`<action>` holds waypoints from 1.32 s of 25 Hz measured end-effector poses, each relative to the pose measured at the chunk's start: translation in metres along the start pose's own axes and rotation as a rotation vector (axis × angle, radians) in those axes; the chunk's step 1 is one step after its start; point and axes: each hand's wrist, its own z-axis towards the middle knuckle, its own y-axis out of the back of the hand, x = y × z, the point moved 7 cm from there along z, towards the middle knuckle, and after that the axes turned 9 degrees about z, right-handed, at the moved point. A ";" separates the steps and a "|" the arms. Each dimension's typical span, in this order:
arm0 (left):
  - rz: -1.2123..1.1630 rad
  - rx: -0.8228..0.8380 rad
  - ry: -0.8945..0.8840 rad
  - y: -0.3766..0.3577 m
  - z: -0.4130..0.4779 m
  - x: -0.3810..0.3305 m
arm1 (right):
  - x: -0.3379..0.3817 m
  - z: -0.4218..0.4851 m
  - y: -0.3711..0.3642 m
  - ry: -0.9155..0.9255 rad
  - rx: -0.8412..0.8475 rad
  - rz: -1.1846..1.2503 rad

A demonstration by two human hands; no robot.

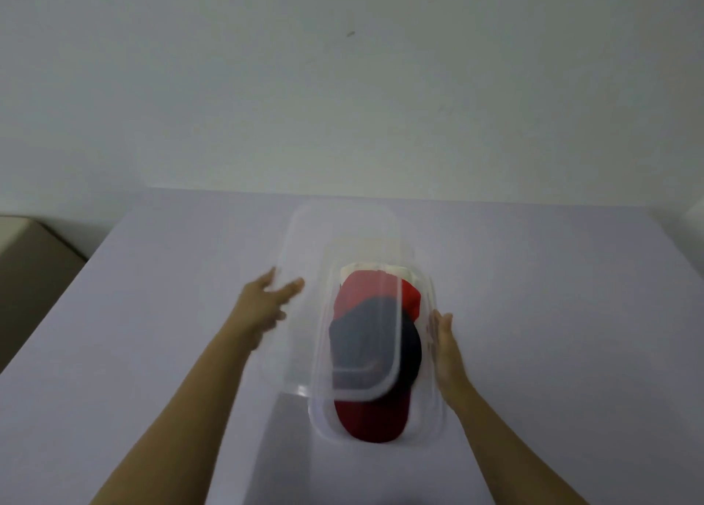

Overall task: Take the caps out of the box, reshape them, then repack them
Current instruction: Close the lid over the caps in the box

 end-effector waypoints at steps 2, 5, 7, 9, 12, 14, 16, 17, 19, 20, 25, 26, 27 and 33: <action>0.024 0.097 0.028 -0.039 -0.009 0.021 | -0.001 0.005 0.009 -0.068 -0.005 0.142; 0.095 0.113 0.007 -0.067 -0.024 0.030 | -0.001 0.006 0.006 -0.076 0.041 0.084; 0.209 0.035 -0.059 -0.073 -0.030 0.028 | -0.002 0.003 0.001 -0.025 0.067 -0.048; 0.384 -0.055 -0.104 -0.072 -0.032 0.028 | 0.001 -0.003 -0.002 0.008 0.020 -0.094; 0.464 -0.098 -0.155 -0.075 -0.037 0.024 | 0.001 -0.004 -0.001 0.024 -0.036 -0.113; 0.435 -0.051 -0.221 -0.082 -0.041 0.019 | 0.002 -0.004 -0.001 0.049 -0.053 -0.103; 0.473 -0.010 -0.286 -0.090 -0.039 0.017 | 0.001 0.000 0.001 0.029 -0.061 -0.107; 0.517 0.010 -0.290 -0.093 -0.036 0.017 | 0.003 0.000 0.001 0.020 -0.055 -0.109; 0.586 0.025 -0.280 -0.098 -0.032 0.018 | 0.006 0.000 0.004 0.016 -0.045 -0.118; 0.596 0.015 -0.282 -0.099 -0.033 0.017 | 0.008 0.000 0.006 0.018 -0.038 -0.124; 0.523 -0.057 -0.297 -0.095 -0.037 0.020 | 0.009 -0.003 0.010 0.077 -0.039 -0.205; 0.508 -0.067 -0.293 -0.093 -0.037 0.023 | 0.008 -0.005 0.009 0.092 -0.046 -0.213; 0.502 -0.073 -0.292 -0.092 -0.037 0.025 | 0.008 -0.006 0.007 0.105 -0.050 -0.224; 0.594 -0.070 -0.312 -0.099 -0.033 0.031 | 0.009 -0.007 0.010 0.081 -0.122 -0.307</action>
